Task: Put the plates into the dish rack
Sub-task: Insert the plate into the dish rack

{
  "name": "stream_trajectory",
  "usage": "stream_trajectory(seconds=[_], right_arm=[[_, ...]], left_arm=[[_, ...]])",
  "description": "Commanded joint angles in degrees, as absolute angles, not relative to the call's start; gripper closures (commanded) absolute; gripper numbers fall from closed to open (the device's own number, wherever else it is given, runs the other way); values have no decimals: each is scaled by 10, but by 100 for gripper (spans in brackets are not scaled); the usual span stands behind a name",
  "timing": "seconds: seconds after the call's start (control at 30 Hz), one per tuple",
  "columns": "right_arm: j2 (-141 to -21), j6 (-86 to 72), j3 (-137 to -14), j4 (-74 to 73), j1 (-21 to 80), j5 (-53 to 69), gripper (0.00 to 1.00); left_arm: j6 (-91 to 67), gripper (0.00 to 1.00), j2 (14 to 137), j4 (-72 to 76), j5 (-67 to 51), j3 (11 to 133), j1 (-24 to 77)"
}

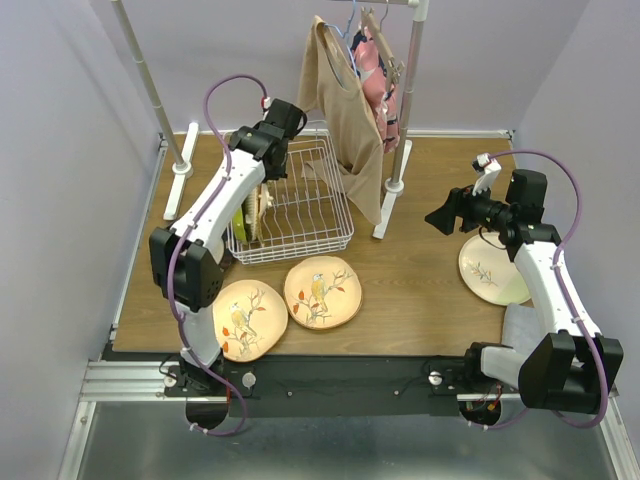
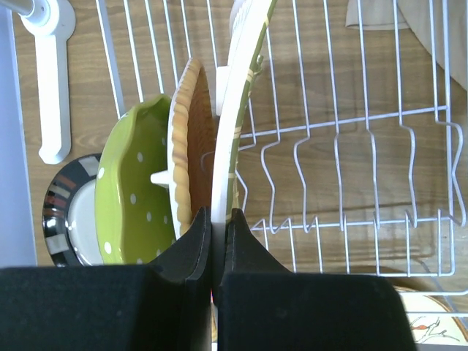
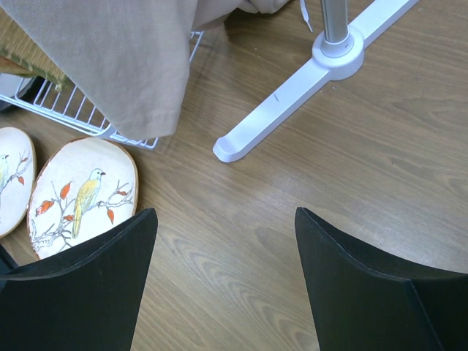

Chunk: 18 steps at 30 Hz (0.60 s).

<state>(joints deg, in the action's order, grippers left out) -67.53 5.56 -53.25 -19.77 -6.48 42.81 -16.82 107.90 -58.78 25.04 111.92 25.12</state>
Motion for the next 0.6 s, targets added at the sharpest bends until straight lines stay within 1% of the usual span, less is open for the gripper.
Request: stream_trajectory(seconds=[0.0,0.13,0.5,0.53,0.57], right_arm=[[-677,62,-526,-189,-69,419,16],[-677,62,-525,-189,-69,419,16],[-677,63,-525,-189,-69,418,16],[-677,62,-526,-189,-69,418,16],[-677,63,-525,-189,-69,418,16]], left_arm=[[-173,100,1025,-567,229,1092,246],[-178,100,997,-551,207,1069,237],[-199,100,908,-479,171,930,206],[-201,99,902,-474,169,921,203],[-205,95,891,-467,167,903,198]])
